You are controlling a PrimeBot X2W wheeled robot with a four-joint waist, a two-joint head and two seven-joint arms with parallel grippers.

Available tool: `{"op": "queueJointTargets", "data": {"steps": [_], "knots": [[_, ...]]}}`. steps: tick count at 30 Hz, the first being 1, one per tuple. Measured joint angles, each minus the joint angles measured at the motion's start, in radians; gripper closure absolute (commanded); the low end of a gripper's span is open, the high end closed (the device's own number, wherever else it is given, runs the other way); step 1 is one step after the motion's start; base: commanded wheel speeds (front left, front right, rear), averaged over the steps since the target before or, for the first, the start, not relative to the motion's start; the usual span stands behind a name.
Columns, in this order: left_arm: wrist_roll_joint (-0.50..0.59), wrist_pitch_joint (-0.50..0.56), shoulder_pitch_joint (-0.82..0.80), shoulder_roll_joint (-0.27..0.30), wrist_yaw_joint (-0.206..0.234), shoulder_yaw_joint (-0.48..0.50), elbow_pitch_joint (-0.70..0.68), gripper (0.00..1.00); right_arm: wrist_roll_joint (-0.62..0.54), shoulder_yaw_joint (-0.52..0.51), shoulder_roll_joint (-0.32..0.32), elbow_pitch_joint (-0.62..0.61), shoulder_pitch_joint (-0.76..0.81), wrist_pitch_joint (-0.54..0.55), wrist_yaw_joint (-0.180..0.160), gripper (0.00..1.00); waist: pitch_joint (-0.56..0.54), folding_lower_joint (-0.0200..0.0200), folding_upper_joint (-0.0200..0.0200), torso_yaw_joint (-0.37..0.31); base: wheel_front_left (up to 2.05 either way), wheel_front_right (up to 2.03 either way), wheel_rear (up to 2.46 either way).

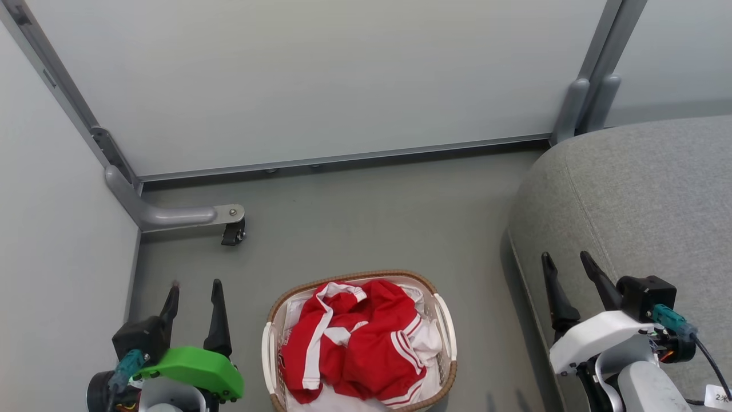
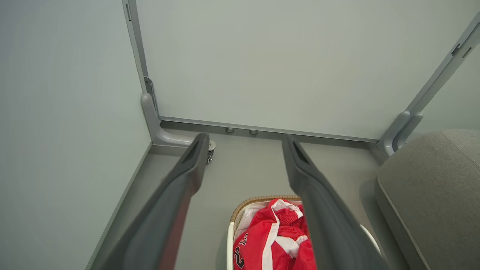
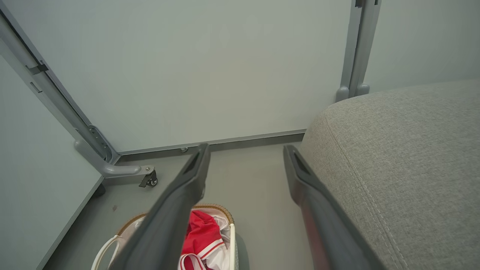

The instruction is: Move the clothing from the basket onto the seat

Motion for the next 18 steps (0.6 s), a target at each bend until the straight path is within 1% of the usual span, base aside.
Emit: {"op": "queueJointTargets", "data": {"steps": [5, 10, 13, 18], "knots": [[0.042, -0.01, -0.003, -0.008, -0.012, 0.002, 0.007, 0.0, -0.046, 0.005, 0.002, 0.0, -0.011, -0.01, 0.0, 0.0, 0.02, 0.0, 0.0, -0.002, 0.0, 0.0, 0.0], [0.069, -0.019, -0.036, -0.018, -0.034, 0.001, -0.007, 0.0, -0.095, 0.003, 0.004, -0.017, -0.051, -0.02, 0.0, 0.0, 0.063, 0.0, 0.0, -0.007, 0.0, 0.0, 0.0], [0.096, -0.027, -0.073, -0.025, -0.046, -0.008, -0.004, 0.0, -0.123, 0.003, 0.005, -0.04, -0.088, -0.027, 0.0, 0.0, 0.104, 0.0, 0.0, -0.012, 0.0, 0.0, 0.0], [0.125, -0.036, -0.151, -0.029, -0.063, -0.031, 0.025, 0.0, -0.135, 0.011, 0.006, -0.091, -0.156, -0.036, 0.0, 0.0, 0.183, 0.0, 0.0, -0.023, 0.0, 0.0, 0.0]]}}
